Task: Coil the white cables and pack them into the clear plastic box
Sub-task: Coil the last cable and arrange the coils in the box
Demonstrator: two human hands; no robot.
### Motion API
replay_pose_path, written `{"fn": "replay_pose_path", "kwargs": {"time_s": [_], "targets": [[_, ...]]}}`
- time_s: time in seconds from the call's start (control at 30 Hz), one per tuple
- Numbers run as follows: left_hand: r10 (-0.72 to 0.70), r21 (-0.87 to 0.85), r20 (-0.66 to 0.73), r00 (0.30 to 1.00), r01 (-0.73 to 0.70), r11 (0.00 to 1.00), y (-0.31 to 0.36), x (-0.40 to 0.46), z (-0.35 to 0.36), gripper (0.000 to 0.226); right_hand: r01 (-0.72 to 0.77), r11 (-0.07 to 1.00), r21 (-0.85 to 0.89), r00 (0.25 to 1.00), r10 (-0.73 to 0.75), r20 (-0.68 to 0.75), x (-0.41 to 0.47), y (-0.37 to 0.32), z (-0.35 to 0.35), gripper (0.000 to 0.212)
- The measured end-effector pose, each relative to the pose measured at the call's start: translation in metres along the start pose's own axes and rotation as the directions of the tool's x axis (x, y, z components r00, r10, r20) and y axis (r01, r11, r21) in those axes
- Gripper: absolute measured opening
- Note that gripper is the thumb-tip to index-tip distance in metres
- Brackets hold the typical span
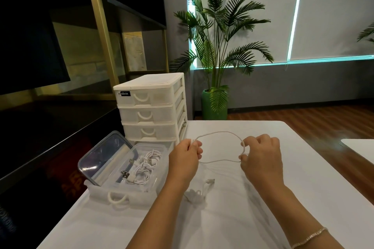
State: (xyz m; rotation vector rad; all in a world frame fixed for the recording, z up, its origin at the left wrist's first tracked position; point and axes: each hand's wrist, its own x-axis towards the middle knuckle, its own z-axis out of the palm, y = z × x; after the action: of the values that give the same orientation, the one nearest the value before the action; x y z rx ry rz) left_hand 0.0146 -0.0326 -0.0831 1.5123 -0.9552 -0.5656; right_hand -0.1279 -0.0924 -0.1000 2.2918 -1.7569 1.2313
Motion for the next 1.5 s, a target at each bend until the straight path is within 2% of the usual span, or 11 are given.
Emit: {"fn": "replay_pose_path", "kwargs": {"time_s": [0.27,0.47,0.6,0.73,0.83,0.9,0.97,1.17,1.27,1.4,1.5], "targets": [[-0.095,-0.04,0.082,0.992,0.099,0.994,0.0,-0.001,0.0,0.028,-0.124,0.925,0.359,0.992,0.122,0.027,-0.001,-0.012,-0.009,0.031],[-0.134,-0.073,0.109,0.985,0.143,0.987,0.0,0.002,0.002,0.029,-0.201,0.883,0.424,0.979,0.161,0.128,-0.003,-0.02,-0.015,0.039],[-0.096,0.037,0.058,0.994,0.094,0.995,-0.001,0.0,0.003,0.029,-0.209,0.908,0.362,0.978,0.189,0.09,-0.005,-0.027,-0.015,0.05],[-0.062,0.154,-0.027,0.998,0.065,0.986,-0.006,0.002,0.001,0.027,-0.077,0.932,0.355,0.986,0.124,-0.114,-0.006,-0.024,-0.015,0.049],[0.015,0.295,-0.06,0.998,0.003,0.956,-0.007,0.002,0.004,0.029,0.191,0.902,0.387,0.961,-0.091,-0.263,-0.009,-0.03,-0.013,0.042],[0.067,0.367,-0.043,0.997,-0.046,0.929,-0.006,0.0,0.007,0.029,0.327,0.856,0.4,0.933,-0.225,-0.282,-0.013,-0.036,-0.011,0.04],[0.104,0.43,-0.009,0.995,-0.09,0.899,-0.006,0.0,0.009,0.028,0.389,0.821,0.417,0.916,-0.296,-0.272,-0.017,-0.043,-0.01,0.036],[0.208,0.515,0.011,0.978,-0.184,0.837,-0.006,-0.003,0.008,0.024,0.476,0.798,0.37,0.855,-0.321,-0.408,-0.022,-0.057,-0.021,0.025],[0.203,0.521,0.019,0.979,-0.183,0.834,-0.004,-0.004,0.009,0.026,0.452,0.775,0.442,0.889,-0.352,-0.291,-0.026,-0.061,-0.02,0.029],[0.192,0.479,0.079,0.978,-0.207,0.853,0.001,-0.008,0.008,0.029,0.196,0.837,0.511,0.969,-0.244,0.028,-0.027,-0.055,-0.007,0.048],[0.171,0.405,0.165,0.971,-0.225,0.886,0.005,-0.01,0.008,0.026,0.117,0.88,0.461,0.974,-0.192,0.121,-0.021,-0.044,-0.002,0.051]]}}
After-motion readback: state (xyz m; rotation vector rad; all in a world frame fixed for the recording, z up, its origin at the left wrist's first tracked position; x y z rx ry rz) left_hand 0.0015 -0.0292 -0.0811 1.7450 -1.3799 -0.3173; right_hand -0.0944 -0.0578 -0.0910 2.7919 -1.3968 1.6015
